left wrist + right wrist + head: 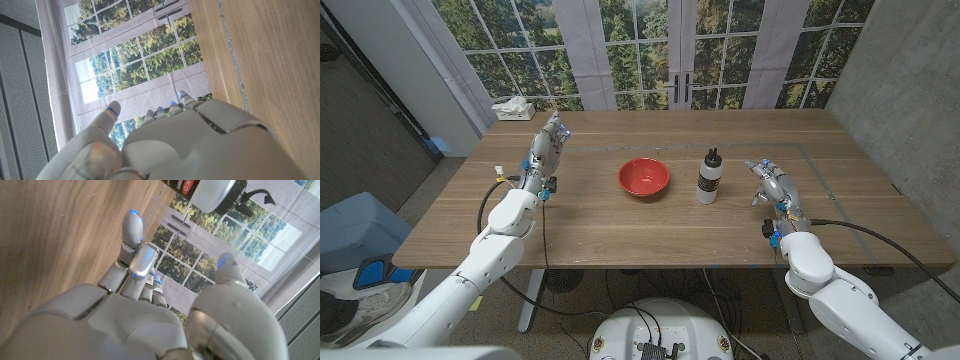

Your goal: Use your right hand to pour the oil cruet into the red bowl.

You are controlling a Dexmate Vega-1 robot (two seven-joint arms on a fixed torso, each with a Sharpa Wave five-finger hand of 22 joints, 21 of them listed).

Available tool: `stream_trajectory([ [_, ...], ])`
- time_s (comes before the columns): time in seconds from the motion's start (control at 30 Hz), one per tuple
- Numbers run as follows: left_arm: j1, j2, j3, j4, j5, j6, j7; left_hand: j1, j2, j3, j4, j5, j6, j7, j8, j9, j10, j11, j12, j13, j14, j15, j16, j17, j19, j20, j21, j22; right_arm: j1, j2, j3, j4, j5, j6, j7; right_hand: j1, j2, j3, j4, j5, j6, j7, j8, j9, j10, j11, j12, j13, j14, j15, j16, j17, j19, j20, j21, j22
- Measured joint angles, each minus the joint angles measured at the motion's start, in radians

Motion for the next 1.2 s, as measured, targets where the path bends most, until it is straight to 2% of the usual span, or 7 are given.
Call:
stream_trajectory([
  [0.17, 0.005, 0.004, -0.004, -0.005, -0.002, 0.000, -0.001, 0.000, 0.000, 0.000, 0.000, 0.000, 0.000, 0.000, 0.000, 0.000, 0.000, 0.000, 0.000, 0.000, 0.000, 0.000, 0.000, 0.000, 0.000, 0.000, -0.002, 0.000, -0.010, 0.000, -0.013, -0.033, -0.015, -0.034, -0.016, 0.031, -0.008, 0.000, 0.000, 0.000, -0.018, -0.007, -0.006, 0.000, -0.028, -0.010, -0.004, 0.000, -0.014, -0.002, -0.009, 0.000, -0.040, 0.011, -0.010, -0.009],
  [0.47, 0.012, 0.012, -0.011, -0.012, -0.008, 0.000, -0.009, 0.000, 0.000, 0.000, 0.000, 0.000, 0.000, 0.000, 0.000, 0.000, 0.000, 0.000, 0.000, 0.000, 0.000, 0.000, 0.000, 0.000, 0.006, -0.005, -0.004, 0.000, -0.016, 0.008, -0.038, -0.055, -0.036, -0.069, -0.030, 0.059, -0.035, -0.003, 0.003, 0.000, -0.039, -0.018, -0.006, 0.003, -0.054, -0.011, -0.004, 0.000, -0.057, -0.003, -0.023, -0.003, -0.048, 0.020, -0.028, -0.050],
  [0.67, 0.014, 0.016, -0.015, -0.015, -0.012, 0.000, -0.013, 0.000, 0.000, 0.000, 0.000, 0.000, 0.000, 0.000, 0.000, 0.000, 0.000, 0.000, 0.000, 0.000, 0.000, 0.000, 0.000, 0.000, 0.006, -0.005, -0.008, 0.000, -0.016, 0.018, -0.056, -0.057, -0.039, -0.070, -0.030, 0.102, 0.008, 0.009, 0.009, 0.000, -0.042, -0.010, -0.002, 0.003, -0.050, -0.007, 0.004, 0.000, -0.061, -0.007, -0.023, -0.007, -0.007, 0.004, -0.030, -0.080],
  [0.73, 0.014, 0.017, -0.016, -0.015, -0.012, 0.000, -0.015, 0.000, 0.000, 0.000, 0.000, 0.000, 0.000, 0.000, 0.000, 0.000, 0.000, 0.000, 0.000, 0.000, 0.000, 0.000, 0.000, 0.000, 0.006, -0.005, -0.008, 0.000, -0.016, 0.019, -0.059, -0.057, -0.040, -0.068, -0.028, 0.126, 0.032, 0.023, 0.005, 0.000, -0.040, -0.008, -0.002, 0.002, -0.050, -0.007, 0.004, 0.000, -0.061, -0.007, -0.023, -0.005, -0.006, 0.004, -0.030, -0.081],
  [0.87, 0.015, 0.018, -0.017, -0.015, -0.013, 0.000, -0.017, 0.000, 0.000, 0.000, 0.000, 0.000, 0.000, 0.000, 0.000, 0.000, 0.000, 0.000, 0.000, 0.000, 0.000, 0.000, 0.000, 0.000, 0.011, 0.000, -0.008, 0.000, -0.013, 0.024, -0.072, -0.057, -0.042, -0.059, -0.023, 0.154, 0.044, 0.031, -0.003, -0.007, -0.040, -0.008, -0.002, 0.002, -0.050, -0.007, 0.004, 0.000, -0.061, -0.007, -0.023, -0.004, -0.007, 0.004, -0.026, -0.080],
  [1.03, 0.015, 0.018, -0.018, -0.015, -0.017, -0.001, -0.023, 0.000, 0.000, 0.000, 0.000, 0.000, 0.000, 0.000, 0.000, 0.000, 0.000, 0.000, 0.000, 0.000, 0.000, 0.000, 0.000, -0.003, 0.011, 0.000, -0.008, 0.000, -0.011, 0.027, -0.080, -0.057, -0.048, -0.059, -0.021, 0.172, 0.025, 0.035, -0.001, -0.012, -0.062, -0.018, -0.002, 0.002, -0.075, -0.014, 0.003, 0.000, -0.061, -0.007, -0.023, -0.004, -0.009, 0.003, -0.025, -0.082],
  [1.2, 0.015, 0.018, -0.019, -0.013, -0.020, -0.004, -0.028, 0.000, 0.000, 0.000, 0.000, 0.000, 0.000, 0.000, 0.000, 0.000, 0.000, 0.000, 0.000, 0.000, 0.000, 0.000, 0.000, -0.003, 0.011, 0.000, -0.008, 0.000, -0.001, 0.029, -0.098, -0.063, -0.056, -0.078, -0.026, 0.189, 0.008, 0.029, 0.005, -0.016, -0.109, -0.033, -0.010, 0.002, -0.123, -0.026, -0.004, 0.000, -0.092, -0.002, -0.035, -0.006, -0.048, 0.020, -0.034, -0.097],
])
